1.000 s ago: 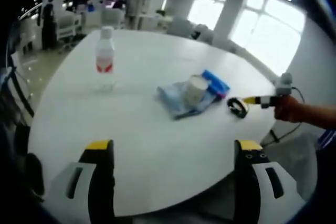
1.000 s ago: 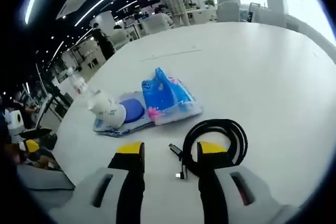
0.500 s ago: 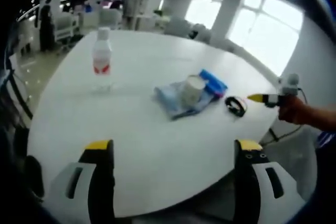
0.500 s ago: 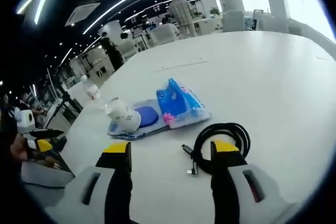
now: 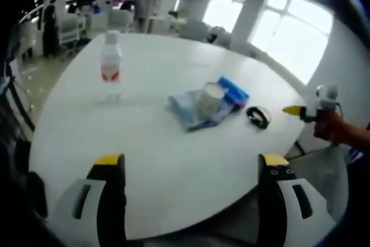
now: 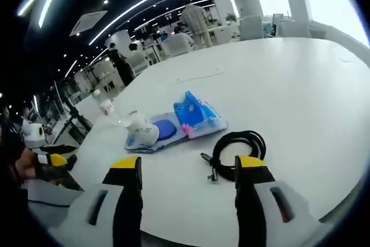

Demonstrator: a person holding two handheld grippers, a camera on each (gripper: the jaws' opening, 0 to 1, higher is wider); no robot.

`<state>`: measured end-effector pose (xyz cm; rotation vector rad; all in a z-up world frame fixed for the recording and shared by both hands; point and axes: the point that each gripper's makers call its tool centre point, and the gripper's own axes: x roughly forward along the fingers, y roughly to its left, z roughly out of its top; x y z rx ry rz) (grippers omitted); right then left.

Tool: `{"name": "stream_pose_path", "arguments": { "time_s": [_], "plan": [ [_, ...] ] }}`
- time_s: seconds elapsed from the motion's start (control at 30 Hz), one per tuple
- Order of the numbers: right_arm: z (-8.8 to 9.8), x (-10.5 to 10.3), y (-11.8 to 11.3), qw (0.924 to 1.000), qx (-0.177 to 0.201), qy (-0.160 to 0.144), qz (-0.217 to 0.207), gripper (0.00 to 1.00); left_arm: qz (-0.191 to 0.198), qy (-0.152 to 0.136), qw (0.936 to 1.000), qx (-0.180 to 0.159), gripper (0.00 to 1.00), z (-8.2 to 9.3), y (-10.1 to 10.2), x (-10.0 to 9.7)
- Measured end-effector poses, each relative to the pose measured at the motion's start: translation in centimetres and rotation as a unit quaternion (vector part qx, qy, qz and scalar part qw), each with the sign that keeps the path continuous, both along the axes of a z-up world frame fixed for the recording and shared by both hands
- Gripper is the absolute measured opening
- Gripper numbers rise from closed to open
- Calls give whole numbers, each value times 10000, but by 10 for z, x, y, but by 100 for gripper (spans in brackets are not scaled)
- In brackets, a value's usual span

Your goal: Arrange the tabletop items into an orderly group along one side of the table until the central work area is clear of visible clutter.

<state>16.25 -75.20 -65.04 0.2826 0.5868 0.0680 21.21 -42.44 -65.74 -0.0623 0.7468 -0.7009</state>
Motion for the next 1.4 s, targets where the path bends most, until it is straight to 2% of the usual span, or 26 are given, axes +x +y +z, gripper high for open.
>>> {"name": "stream_pose_path", "arguments": {
  "time_s": [0.17, 0.37, 0.83, 0.97, 1.2, 1.4],
  "plan": [
    [4, -9, -1, 10000, 14, -30, -71, 65, -93, 12, 10000, 29, 92, -1, -3, -3],
    [7, -11, -3, 9998, 46, -84, -154, 63, -218, 28, 9997, 61, 92, -2, -7, -6],
    [6, -13, -3, 9996, -255, -99, -107, 62, -622, -59, 9976, 283, 93, -3, -28, -4],
    [5, -13, -3, 9996, -236, -83, -105, 61, -732, -165, 9969, 248, 93, 3, -49, 8],
    [4, -13, -2, 9996, -261, -72, -58, 61, -920, -256, 9950, 304, 93, 2, -95, 43],
    [5, -15, -7, 9996, -145, -107, -236, 59, -1172, -359, 9912, 493, 92, -2, -131, 67]
  ]
}}
